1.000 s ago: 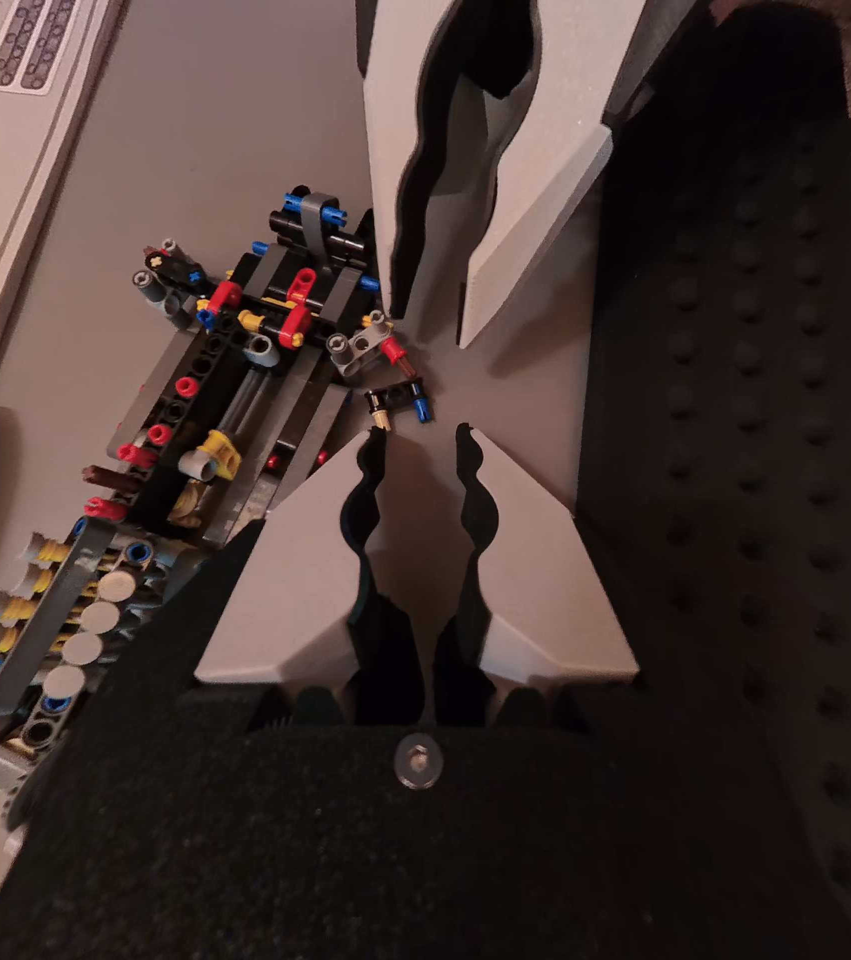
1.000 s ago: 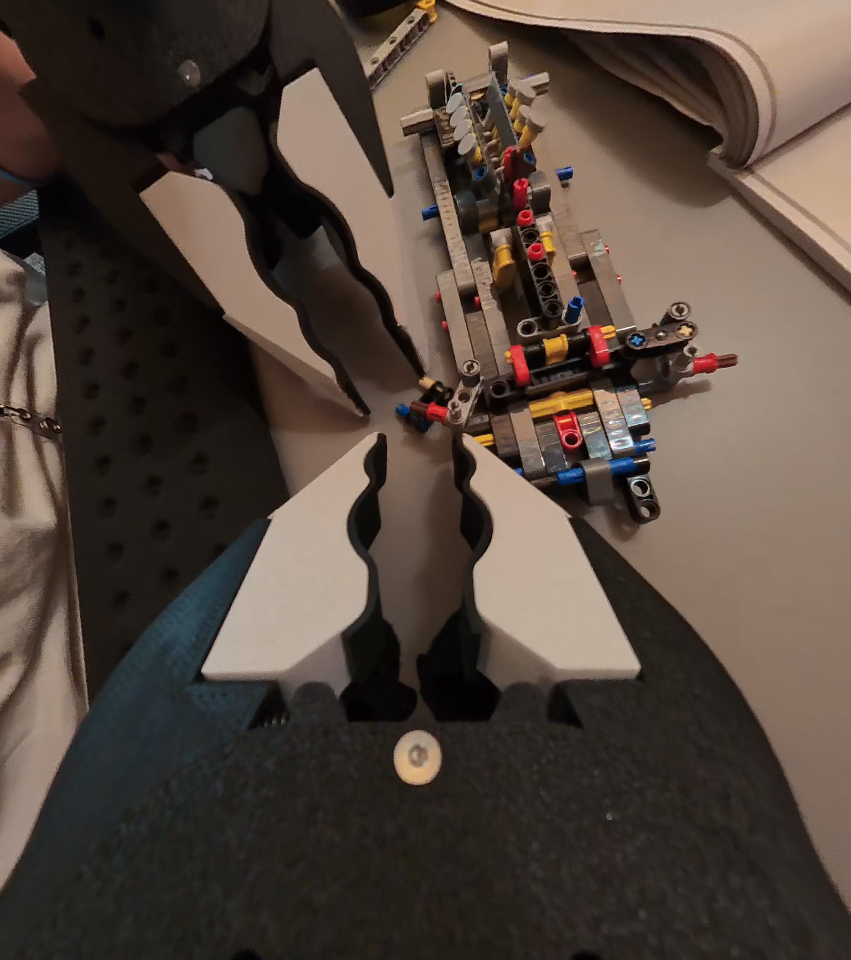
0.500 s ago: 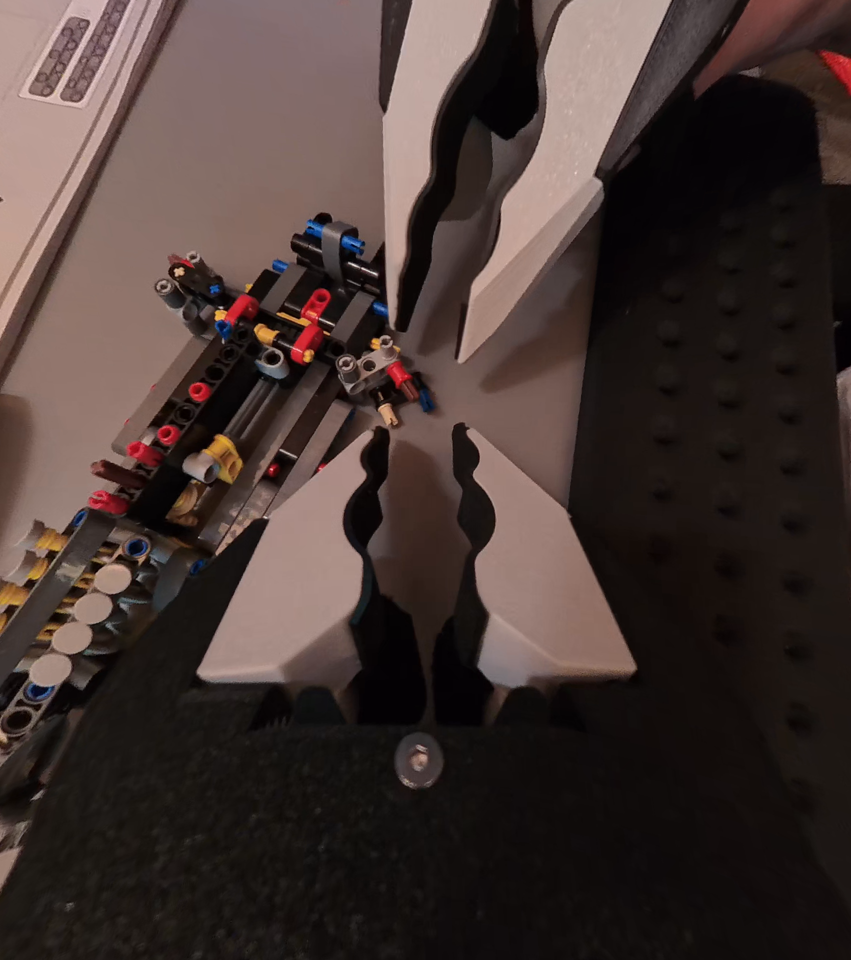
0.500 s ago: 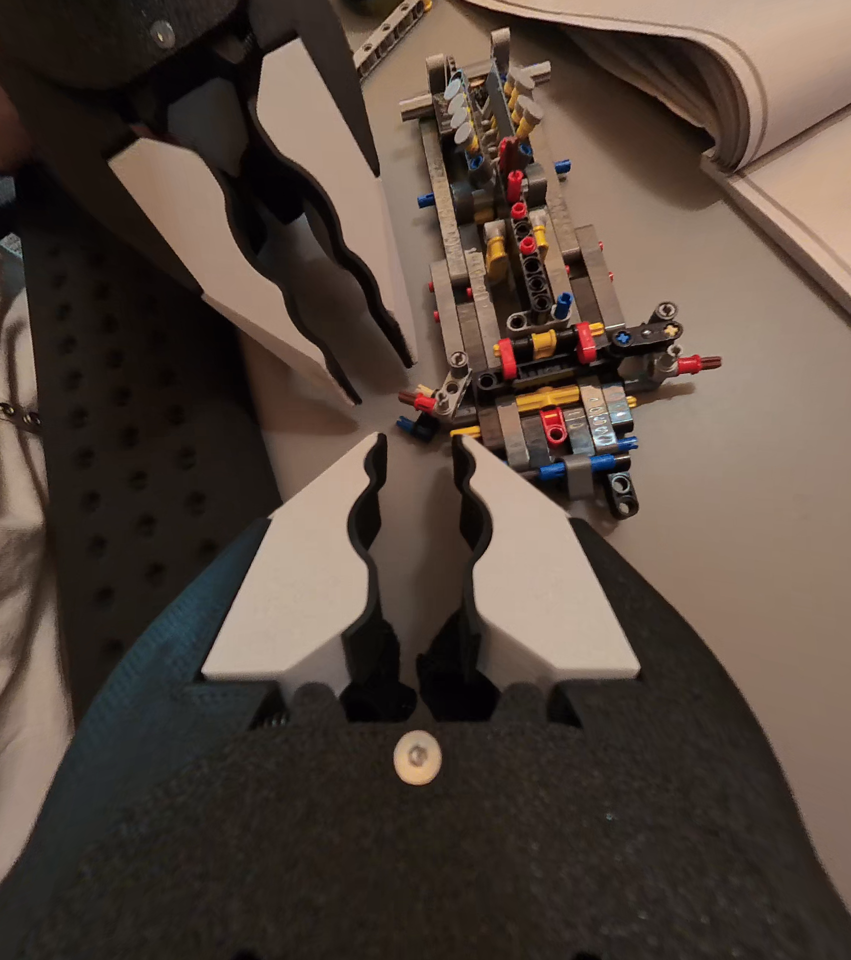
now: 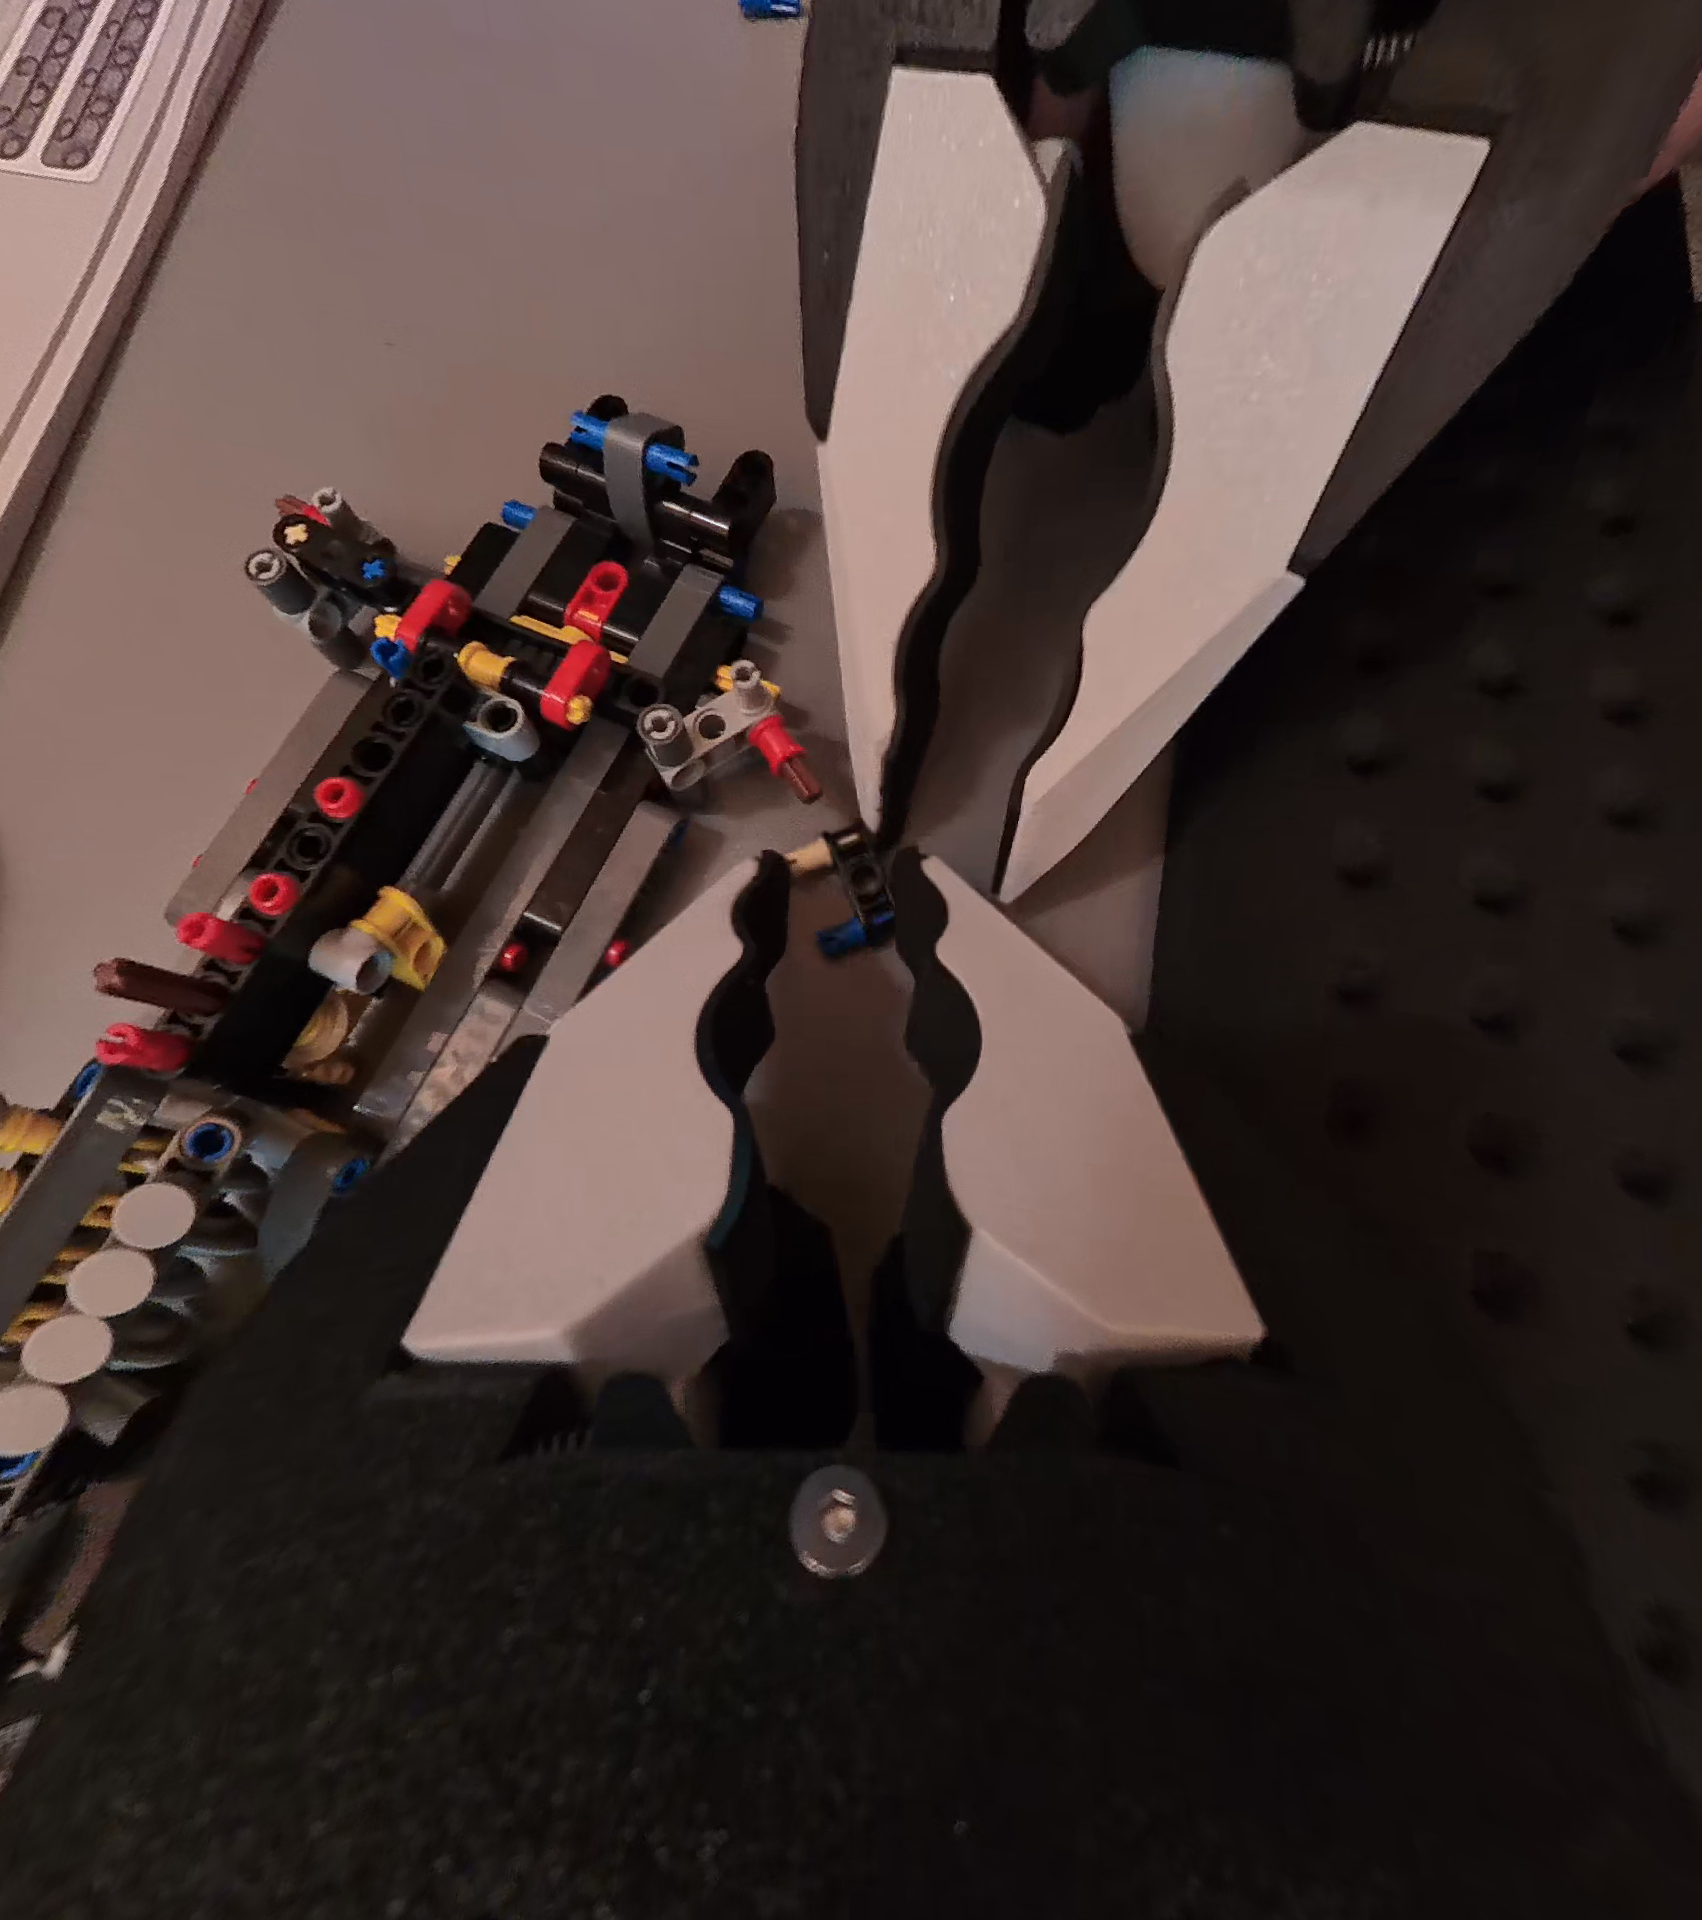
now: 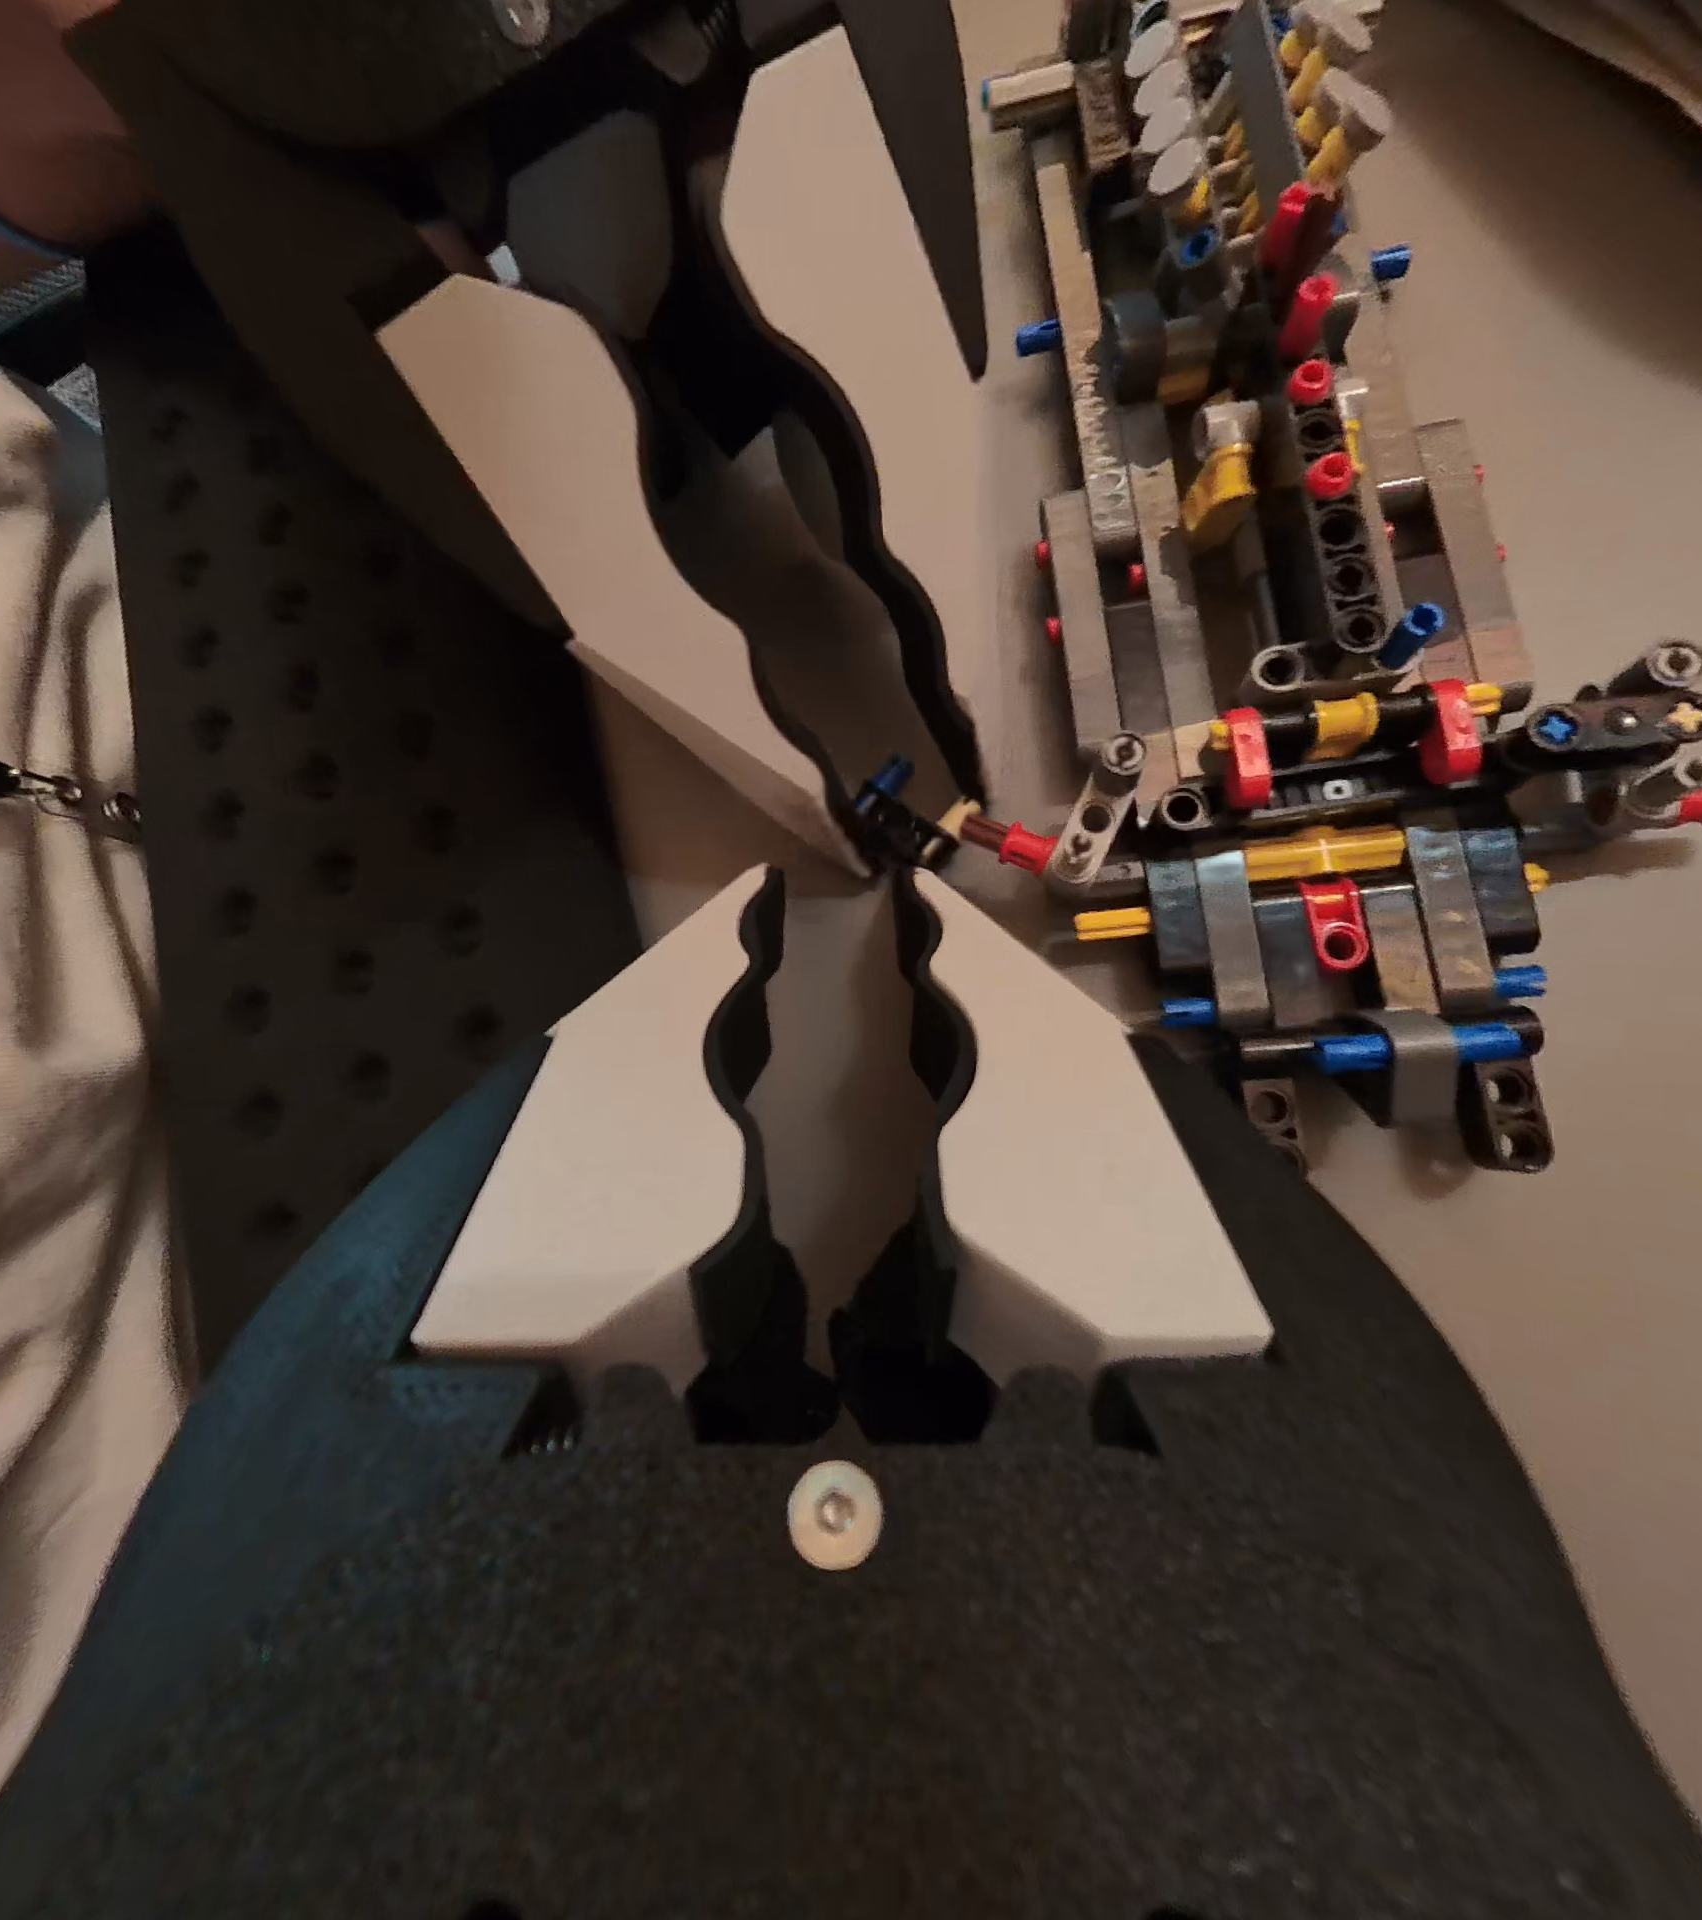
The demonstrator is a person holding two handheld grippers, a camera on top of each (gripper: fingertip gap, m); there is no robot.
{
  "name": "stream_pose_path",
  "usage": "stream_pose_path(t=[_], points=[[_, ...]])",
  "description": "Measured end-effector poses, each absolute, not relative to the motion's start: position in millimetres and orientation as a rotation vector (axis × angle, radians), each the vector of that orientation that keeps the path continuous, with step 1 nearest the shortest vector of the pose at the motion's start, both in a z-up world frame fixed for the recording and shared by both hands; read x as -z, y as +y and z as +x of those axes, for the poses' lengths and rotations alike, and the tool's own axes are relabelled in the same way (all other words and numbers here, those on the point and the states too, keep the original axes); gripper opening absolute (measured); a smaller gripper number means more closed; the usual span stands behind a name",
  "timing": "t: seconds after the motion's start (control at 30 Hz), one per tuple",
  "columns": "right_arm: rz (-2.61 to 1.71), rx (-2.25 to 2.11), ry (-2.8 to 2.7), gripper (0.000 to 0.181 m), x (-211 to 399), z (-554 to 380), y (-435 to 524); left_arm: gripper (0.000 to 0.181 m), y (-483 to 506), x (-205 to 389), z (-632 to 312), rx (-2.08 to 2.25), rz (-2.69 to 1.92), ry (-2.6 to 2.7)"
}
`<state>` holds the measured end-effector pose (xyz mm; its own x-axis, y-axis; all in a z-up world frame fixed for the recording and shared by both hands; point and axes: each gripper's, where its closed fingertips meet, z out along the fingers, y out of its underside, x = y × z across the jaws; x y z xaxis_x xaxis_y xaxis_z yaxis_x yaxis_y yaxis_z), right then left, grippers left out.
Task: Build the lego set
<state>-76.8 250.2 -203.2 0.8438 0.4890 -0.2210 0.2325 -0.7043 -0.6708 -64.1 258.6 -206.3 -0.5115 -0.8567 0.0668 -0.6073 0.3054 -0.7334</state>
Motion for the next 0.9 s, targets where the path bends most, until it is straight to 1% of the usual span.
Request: stream_pose_path(t=[0.17, 0.27, 0.33, 0.47, 0.53, 0.63, 0.67, 0.83, 0.9], points=[[-2.373, -0.488, -0.517, 0.021, 202, -69, 248, 0.017, 260, 207, -71, 0.997, -1.247, 2.278], [-2.329, -0.447, -0.493, 0.021, 191, -65, 251, 0.017, 263, 205, -72, 1.000, -1.251, 2.264], [-2.271, -0.378, -0.531, 0.021, 180, -68, 253, 0.017, 260, 195, -72, 1.129, -1.303, 2.219], [-2.243, -0.223, -0.603, 0.024, 165, -73, 254, 0.017, 259, 161, -65, 1.581, -1.591, 2.022], [-2.243, -0.095, -0.711, 0.026, 160, -72, 253, 0.016, 255, 150, -68, 1.779, -1.705, 2.007], [-2.209, 0.086, -0.863, 0.023, 147, -68, 254, 0.016, 251, 145, -72, 1.940, -1.815, 2.034], [-2.189, 0.098, -0.913, 0.019, 143, -70, 254, 0.016, 249, 143, -75, 1.992, -1.835, 2.060], [-2.135, -0.046, -1.106, 0.017, 135, -91, 250, 0.015, 237, 132, -87, 2.190, -1.875, 2.179], [-2.146, -0.095, -1.174, 0.008, 139, -93, 246, 0.015, 234, 132, -92, 2.189, -1.857, 2.238]])
